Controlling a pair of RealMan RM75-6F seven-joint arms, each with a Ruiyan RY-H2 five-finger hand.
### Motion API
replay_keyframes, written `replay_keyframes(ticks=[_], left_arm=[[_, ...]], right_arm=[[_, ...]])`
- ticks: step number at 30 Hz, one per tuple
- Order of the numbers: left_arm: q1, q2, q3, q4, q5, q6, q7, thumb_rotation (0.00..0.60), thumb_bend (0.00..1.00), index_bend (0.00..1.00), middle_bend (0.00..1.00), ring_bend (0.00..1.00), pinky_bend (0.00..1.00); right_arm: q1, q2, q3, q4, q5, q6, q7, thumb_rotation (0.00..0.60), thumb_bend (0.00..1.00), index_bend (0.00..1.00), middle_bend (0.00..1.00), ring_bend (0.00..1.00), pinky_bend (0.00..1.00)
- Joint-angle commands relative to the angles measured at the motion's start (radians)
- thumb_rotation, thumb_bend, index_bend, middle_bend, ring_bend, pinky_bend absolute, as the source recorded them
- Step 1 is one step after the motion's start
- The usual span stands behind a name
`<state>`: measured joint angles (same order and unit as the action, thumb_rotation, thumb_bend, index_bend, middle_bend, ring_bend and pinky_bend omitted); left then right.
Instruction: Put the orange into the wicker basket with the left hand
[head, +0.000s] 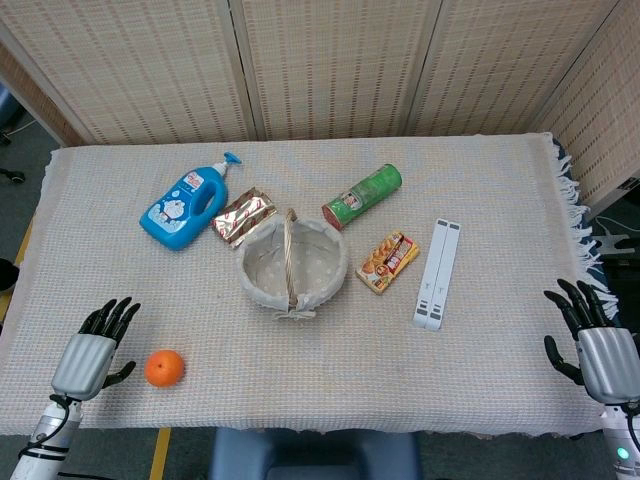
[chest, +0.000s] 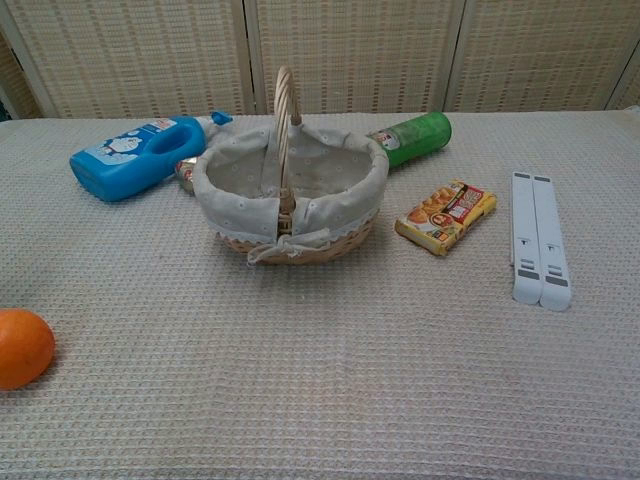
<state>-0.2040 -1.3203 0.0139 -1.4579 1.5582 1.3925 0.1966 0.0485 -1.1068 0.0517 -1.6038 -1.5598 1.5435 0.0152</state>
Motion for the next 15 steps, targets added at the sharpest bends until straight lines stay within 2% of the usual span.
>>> replay_keyframes(ticks=[1, 9, 15], left_arm=[[0.001, 0.001, -0.001, -0.002, -0.004, 0.0, 0.005, 0.6, 0.22, 0.0, 0.0, 0.0, 0.16], [0.009, 0.036, 0.004, -0.05, -0.032, -0.022, 0.016, 0.6, 0.23, 0.0, 0.0, 0.0, 0.16], [0.021, 0.113, 0.056, -0.166, 0.04, -0.011, -0.005, 0.6, 0.24, 0.0, 0.0, 0.0, 0.16]], right_arm=[[-0.001, -0.001, -0.001, -0.002, 0.0, 0.0, -0.004, 0.6, 0.35, 0.15, 0.05, 0.0, 0.46], [0.009, 0.004, 0.001, -0.01, 0.013, -0.026, -0.01, 0.6, 0.35, 0.15, 0.05, 0.0, 0.46], [0.018, -0.001, 0.006, -0.012, 0.03, -0.047, -0.025, 0.6, 0.35, 0.15, 0.05, 0.0, 0.46]])
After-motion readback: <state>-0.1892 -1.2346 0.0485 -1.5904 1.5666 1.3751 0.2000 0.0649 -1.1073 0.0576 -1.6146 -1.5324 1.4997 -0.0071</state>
